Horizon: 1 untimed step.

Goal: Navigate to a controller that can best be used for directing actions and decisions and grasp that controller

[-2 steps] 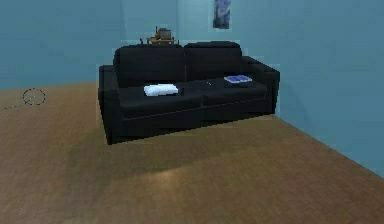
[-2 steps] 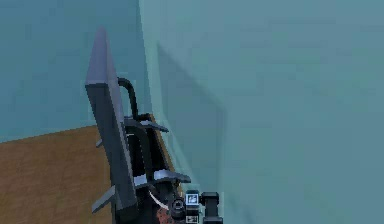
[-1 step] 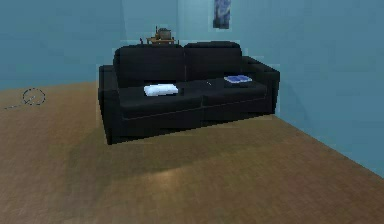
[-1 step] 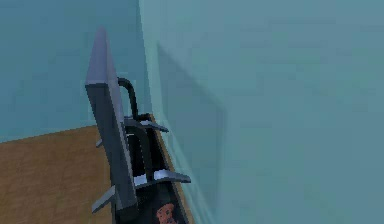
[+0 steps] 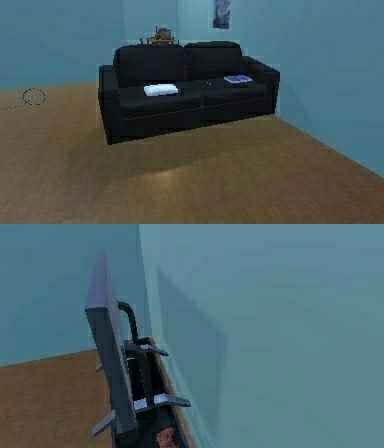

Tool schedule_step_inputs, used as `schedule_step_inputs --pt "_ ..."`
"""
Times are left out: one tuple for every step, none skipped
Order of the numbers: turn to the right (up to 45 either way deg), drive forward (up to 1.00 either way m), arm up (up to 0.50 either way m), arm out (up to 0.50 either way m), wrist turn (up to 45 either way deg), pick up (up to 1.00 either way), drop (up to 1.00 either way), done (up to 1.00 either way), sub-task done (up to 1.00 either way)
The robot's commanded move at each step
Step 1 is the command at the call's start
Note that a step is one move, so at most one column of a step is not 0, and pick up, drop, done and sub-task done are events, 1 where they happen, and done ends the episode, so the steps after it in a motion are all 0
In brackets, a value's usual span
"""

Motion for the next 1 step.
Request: schedule_step_inputs --pt "0.0 0.00 0.10 0.00 0.0 0.00 0.00 0.00 0.00"
